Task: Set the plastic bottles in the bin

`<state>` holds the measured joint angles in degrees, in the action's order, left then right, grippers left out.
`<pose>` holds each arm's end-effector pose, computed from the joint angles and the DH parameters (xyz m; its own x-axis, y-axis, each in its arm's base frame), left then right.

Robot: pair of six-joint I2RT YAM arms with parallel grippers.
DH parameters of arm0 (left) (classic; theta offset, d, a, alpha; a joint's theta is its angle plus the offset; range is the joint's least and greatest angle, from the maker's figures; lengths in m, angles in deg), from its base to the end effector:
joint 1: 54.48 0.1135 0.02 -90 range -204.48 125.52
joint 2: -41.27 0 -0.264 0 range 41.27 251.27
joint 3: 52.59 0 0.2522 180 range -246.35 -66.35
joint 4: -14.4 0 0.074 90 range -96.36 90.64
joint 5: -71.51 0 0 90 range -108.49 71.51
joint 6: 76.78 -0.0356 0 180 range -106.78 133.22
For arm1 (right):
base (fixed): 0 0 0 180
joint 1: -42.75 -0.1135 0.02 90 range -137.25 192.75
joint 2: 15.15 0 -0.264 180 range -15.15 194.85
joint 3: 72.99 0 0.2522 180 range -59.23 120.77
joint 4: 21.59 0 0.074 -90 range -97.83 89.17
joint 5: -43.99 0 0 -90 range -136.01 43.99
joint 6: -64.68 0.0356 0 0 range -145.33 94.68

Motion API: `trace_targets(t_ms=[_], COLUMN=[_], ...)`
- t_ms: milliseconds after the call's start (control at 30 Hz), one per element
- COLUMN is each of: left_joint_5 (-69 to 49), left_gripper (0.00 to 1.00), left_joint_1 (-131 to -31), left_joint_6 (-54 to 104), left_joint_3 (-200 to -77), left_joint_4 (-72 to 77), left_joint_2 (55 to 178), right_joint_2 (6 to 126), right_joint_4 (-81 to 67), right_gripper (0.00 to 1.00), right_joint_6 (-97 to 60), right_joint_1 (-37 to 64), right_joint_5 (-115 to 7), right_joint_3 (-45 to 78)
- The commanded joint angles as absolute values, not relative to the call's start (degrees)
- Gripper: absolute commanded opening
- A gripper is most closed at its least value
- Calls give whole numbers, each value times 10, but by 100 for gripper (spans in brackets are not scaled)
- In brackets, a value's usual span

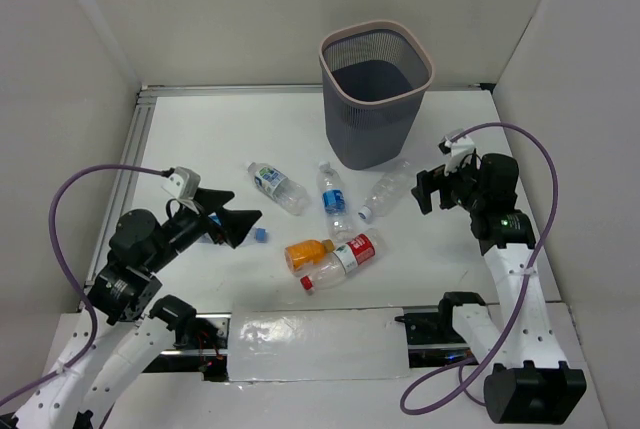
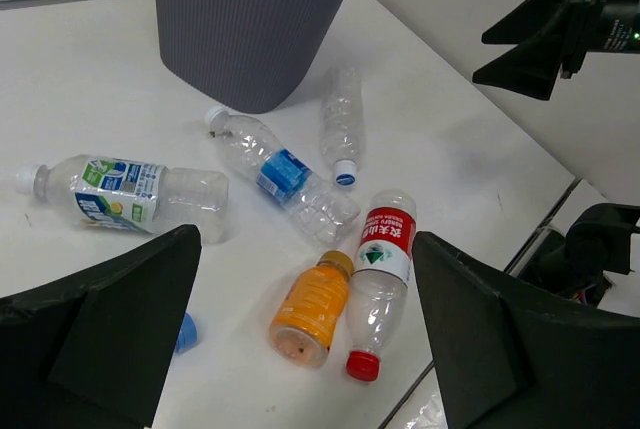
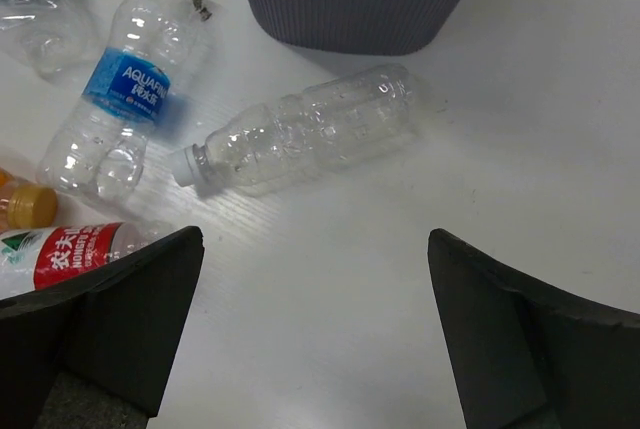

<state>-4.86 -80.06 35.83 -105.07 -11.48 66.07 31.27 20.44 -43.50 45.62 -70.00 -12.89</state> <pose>0.0976 -0.0560 0.3448 -0.2168 -0.3104 -0.9255 0.5944 0.7101 -0.3774 0.1773 0.0056 0.3138 -0.3534 -0.2677 -0.8964 -0.4440 0.8914 -0.0912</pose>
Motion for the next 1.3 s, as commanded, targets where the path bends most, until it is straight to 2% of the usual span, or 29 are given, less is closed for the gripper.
trace_targets(t_ms=[0, 167, 233, 300, 333, 467, 533, 600, 633, 767, 833, 867, 1033, 1133, 1267], left_joint_5=[-54, -62, -62, -62, -62, -55, -40, -27, -22, -8, -3, -3, 3, 14, 20], left_gripper=[100, 99, 94, 89, 84, 51, 44, 51, 68, 90, 95, 97, 98, 100, 100], left_joint_1=[-802, -802, -802, -802, -802, -802, -802, -802, -802, -802, -802, -802, -802, -802, -802], left_joint_6=[357, 357, 357, 357, 357, 357, 352, 352, 347, 347, 341, 341, 336, 336, 336], left_joint_3=[-1067, -1072, -1072, -1072, -1072, -1078, -1078, -1085, -1085, -1085, -1085, -1085, -1085, -1085, -1090], left_joint_4=[-102, -116, -121, -121, -121, -121, -127, -127, -132, -132, -132, -132, -132, -132, -132], left_joint_2=[678, 700, 709, 717, 725, 753, 773, 778, 787, 793, 793, 793, 793, 799, 805], right_joint_2=[303, 303, 303, 303, 303, 317, 336, 375, 388, 423, 416, 410, 377, 384, 397], right_joint_4=[222, 261, 255, 278, 283, 314, 322, 322, 329, 343, 343, 337, 330, 324, 318], right_gripper=[100, 100, 100, 100, 100, 100, 100, 100, 100, 100, 100, 96, 94, 100, 100], right_joint_6=[-474, -548, -553, -632, -651, -689, -701, -691, -686, -715, -739, -778, -886, -891, -891], right_joint_1=[454, 454, 454, 454, 454, 436, 431, 431, 431, 419, 419, 419, 419, 413, 413], right_joint_5=[-731, -755, -738, -774, -803, -827, -827, -832, -838, -838, -867, -879, -964, -970, -970], right_joint_3=[-111, -123, -123, -130, -141, -135, -119, -105, -105, -90, -90, -97, -124, -124, -112])
